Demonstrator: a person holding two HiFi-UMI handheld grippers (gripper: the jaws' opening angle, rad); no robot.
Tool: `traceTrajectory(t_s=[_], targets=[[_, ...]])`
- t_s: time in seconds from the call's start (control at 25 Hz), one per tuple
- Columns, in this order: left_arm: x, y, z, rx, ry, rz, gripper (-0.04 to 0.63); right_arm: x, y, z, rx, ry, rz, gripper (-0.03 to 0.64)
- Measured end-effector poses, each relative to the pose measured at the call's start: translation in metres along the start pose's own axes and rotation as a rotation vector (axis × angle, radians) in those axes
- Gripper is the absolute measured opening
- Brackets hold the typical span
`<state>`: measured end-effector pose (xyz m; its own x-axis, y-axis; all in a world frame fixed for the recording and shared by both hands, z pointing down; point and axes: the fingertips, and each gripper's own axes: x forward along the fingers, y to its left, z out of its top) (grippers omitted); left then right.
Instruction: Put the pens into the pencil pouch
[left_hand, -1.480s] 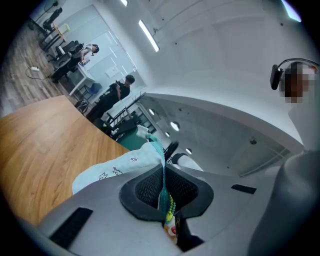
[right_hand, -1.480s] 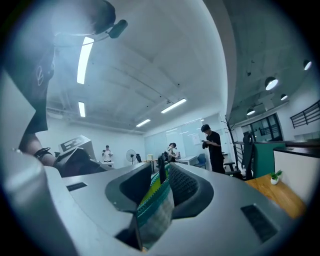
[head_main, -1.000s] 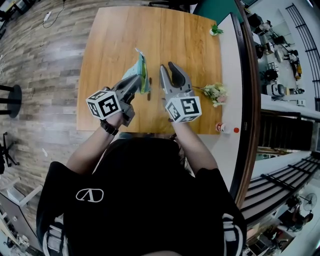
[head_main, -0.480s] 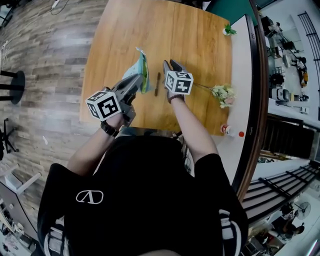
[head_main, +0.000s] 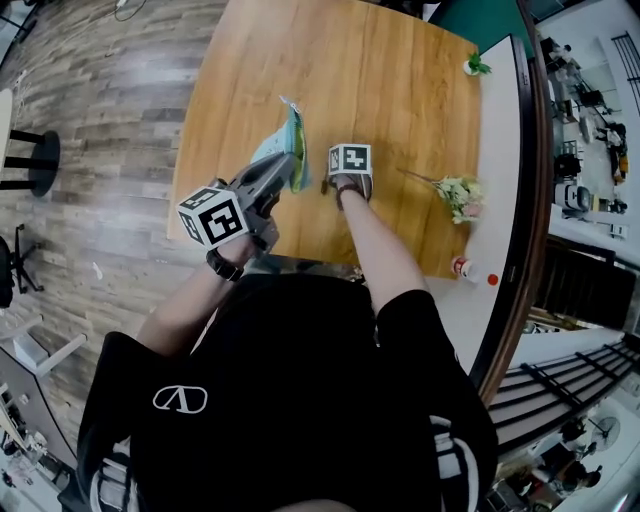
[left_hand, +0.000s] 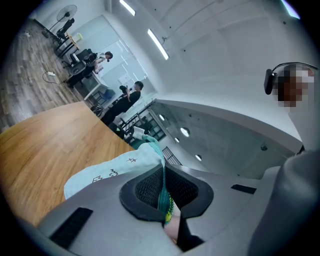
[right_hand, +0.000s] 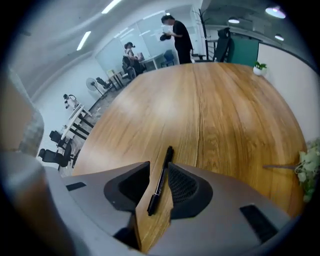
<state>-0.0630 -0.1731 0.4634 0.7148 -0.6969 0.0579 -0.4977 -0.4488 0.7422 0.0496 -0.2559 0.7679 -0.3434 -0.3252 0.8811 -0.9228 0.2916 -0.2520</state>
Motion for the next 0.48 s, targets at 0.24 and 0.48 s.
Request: traceTrajectory(t_s=[0.24, 0.48], targets=[[0.002, 0.0, -0.001, 0.001, 0.007, 0.003, 0.015, 0.03, 0.001, -0.032, 0.044, 0.142, 0.013, 0.114], [0.001, 0.002, -0.001, 0.001, 0.009, 0.01, 0.015, 0.038, -0.005, -0.044, 0.002, 0.204, -0.023, 0.054]])
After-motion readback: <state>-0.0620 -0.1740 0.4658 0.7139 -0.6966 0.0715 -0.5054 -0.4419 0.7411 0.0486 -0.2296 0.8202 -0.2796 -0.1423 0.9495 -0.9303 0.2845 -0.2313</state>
